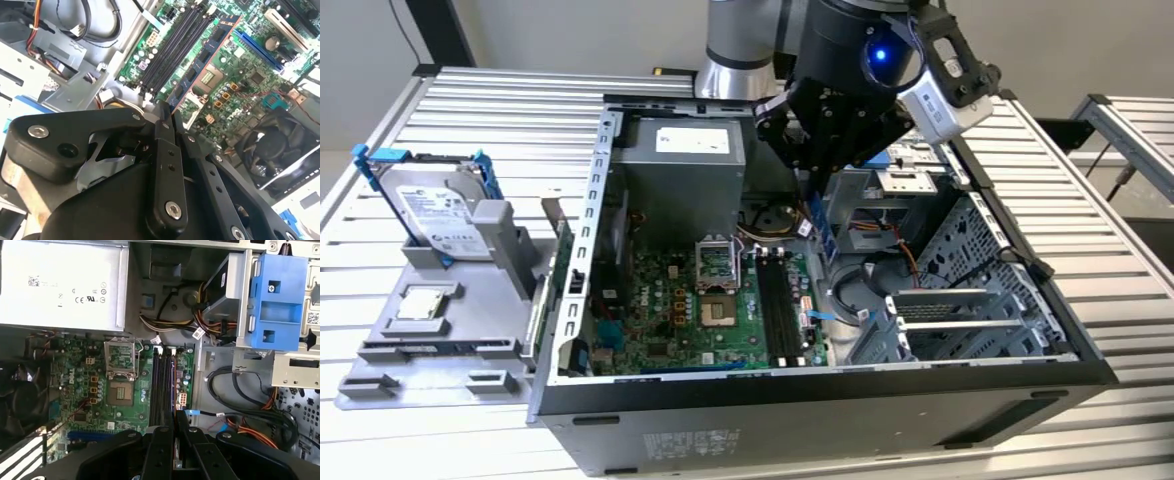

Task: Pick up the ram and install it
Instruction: 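Insert the ram into the slot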

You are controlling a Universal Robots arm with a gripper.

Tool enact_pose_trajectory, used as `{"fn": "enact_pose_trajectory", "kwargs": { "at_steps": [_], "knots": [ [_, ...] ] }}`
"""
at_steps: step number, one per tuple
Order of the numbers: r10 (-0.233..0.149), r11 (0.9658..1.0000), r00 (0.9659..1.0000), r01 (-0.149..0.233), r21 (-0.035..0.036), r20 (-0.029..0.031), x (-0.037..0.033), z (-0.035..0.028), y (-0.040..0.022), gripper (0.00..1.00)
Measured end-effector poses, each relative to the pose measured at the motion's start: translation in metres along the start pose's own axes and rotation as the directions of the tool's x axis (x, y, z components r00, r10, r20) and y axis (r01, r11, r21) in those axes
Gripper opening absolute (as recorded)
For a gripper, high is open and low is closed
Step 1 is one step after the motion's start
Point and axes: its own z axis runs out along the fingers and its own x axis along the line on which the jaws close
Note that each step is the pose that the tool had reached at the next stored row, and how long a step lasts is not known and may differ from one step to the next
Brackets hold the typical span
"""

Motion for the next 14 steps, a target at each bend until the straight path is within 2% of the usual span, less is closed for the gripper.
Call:
{"fn": "enact_pose_trajectory", "kwargs": {
  "at_steps": [14],
  "knots": [
    [0.025,0.9997,0.9997,-0.025,0.0003,0.0003,-0.0002,0.0131,-0.0002,0.00]
  ]
}}
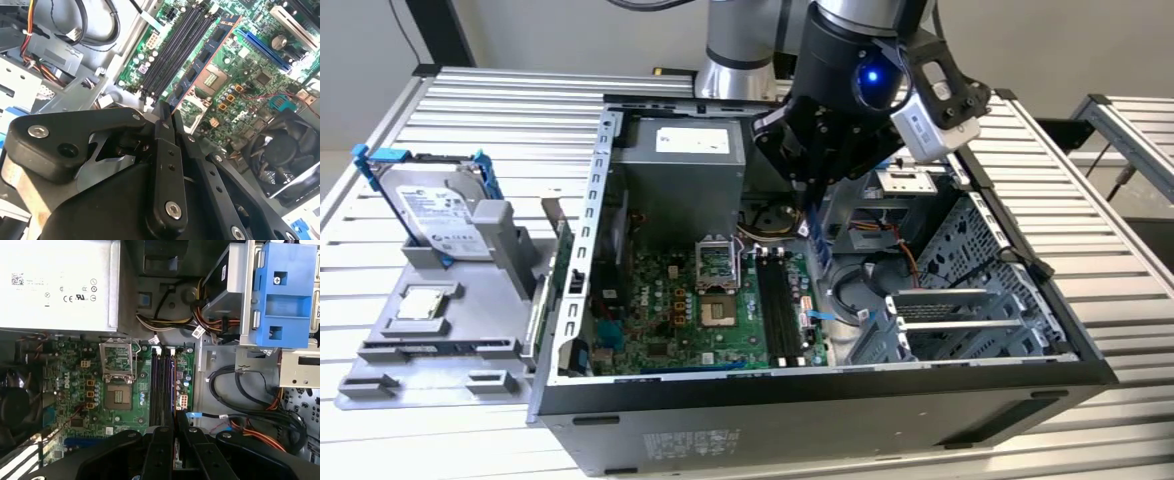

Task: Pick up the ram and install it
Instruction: 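Insert the ram into the slot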

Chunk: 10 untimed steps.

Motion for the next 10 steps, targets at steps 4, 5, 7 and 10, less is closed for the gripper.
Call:
{"fn": "enact_pose_trajectory", "kwargs": {
  "at_steps": [4,5,7,10],
  "knots": [
    [0.006,1.0000,1.0000,-0.006,0.0001,0.0001,0.0001,0.0031,0.0000,0.00],
    [0.007,1.0000,1.0000,-0.007,0.0000,0.0001,0.0001,0.0039,-0.0001,0.00],
    [0.009,1.0000,1.0000,-0.009,0.0001,0.0001,0.0001,0.0053,-0.0001,0.00],
    [0.012,0.9999,0.9999,-0.012,0.0002,0.0001,0.0001,0.0073,-0.0001,0.00]
  ]
}}
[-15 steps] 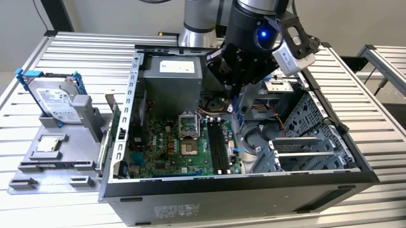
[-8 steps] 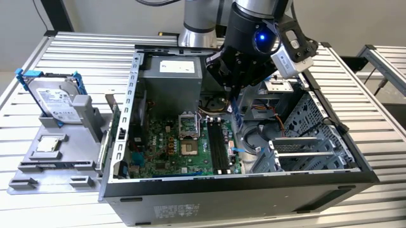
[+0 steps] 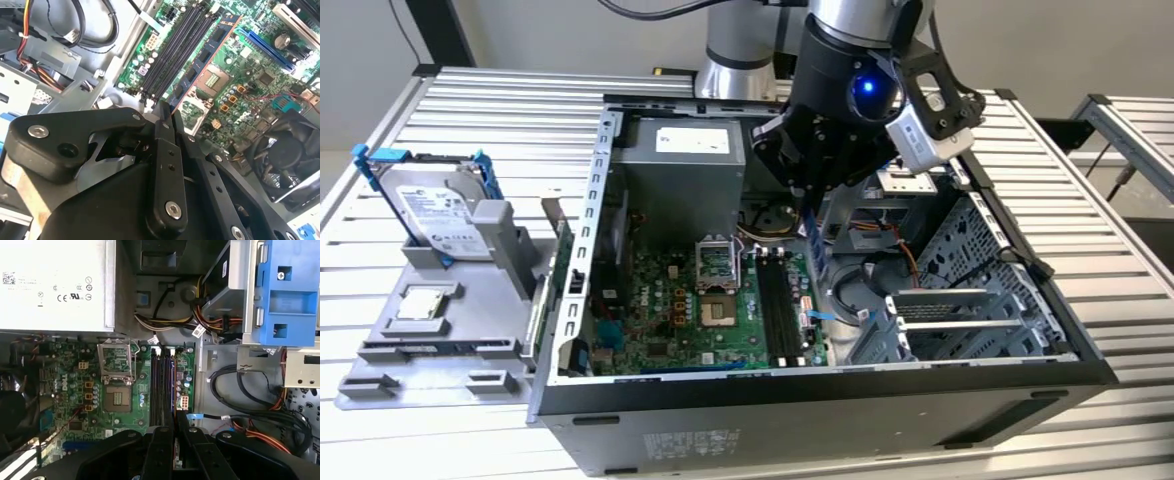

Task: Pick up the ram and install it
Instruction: 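Insert the ram into the slot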

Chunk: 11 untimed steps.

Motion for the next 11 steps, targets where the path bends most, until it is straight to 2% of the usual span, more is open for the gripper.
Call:
{"fn": "enact_pose_trajectory", "kwargs": {
  "at_steps": [11],
  "knots": [
    [0.009,1.0000,1.0000,-0.009,0.0001,0.0001,0.0001,0.0078,-0.0001,0.00]
  ]
}}
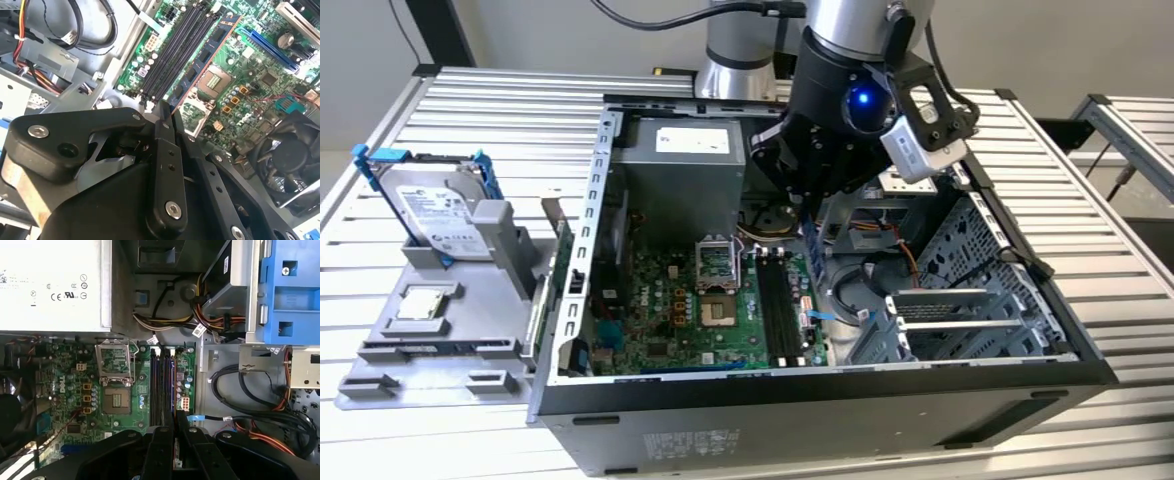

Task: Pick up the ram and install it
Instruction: 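Insert the ram into the slot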

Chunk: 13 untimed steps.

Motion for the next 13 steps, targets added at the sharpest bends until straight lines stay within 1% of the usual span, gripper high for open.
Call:
{"fn": "enact_pose_trajectory", "kwargs": {
  "at_steps": [9,13],
  "knots": [
    [0.004,1.0000,1.0000,-0.004,0.0001,0.0000,0.0001,0.0071,-0.0001,0.00],
    [0.004,1.0000,1.0000,-0.004,0.0002,0.0000,0.0001,0.0082,-0.0001,0.00]
  ]
}}
